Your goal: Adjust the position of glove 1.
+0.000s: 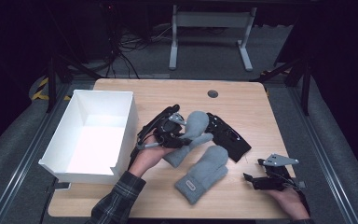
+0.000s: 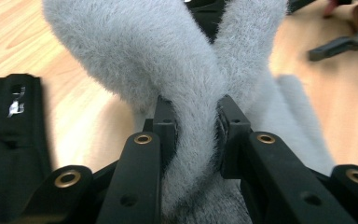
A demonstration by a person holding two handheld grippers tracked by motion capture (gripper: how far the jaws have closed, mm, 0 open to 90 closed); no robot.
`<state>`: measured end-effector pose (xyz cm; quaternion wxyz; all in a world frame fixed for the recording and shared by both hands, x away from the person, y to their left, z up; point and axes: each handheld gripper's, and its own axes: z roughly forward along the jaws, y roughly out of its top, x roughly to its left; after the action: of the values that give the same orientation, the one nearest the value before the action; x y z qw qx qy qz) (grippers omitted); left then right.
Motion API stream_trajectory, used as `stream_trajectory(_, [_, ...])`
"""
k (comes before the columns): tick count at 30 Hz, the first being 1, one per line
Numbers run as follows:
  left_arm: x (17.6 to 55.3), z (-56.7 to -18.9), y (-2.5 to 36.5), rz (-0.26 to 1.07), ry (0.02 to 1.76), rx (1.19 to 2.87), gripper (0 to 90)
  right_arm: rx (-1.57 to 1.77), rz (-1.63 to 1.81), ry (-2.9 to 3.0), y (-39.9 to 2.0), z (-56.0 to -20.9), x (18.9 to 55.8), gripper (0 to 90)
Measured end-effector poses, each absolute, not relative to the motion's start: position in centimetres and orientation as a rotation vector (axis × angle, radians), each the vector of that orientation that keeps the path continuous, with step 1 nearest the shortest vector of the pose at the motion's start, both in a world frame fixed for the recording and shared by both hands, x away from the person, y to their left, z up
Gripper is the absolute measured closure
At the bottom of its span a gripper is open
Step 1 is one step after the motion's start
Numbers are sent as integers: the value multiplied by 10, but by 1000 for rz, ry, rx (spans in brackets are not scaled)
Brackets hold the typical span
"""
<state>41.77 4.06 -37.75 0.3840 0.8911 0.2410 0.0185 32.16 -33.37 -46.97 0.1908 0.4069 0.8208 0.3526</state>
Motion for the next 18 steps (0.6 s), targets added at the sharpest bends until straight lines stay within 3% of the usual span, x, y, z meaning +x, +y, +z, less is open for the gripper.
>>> stream_trajectory(18, [366, -382, 7, -13, 530, 2320, 744, 1142, 989, 2306, -334, -470, 322, 140])
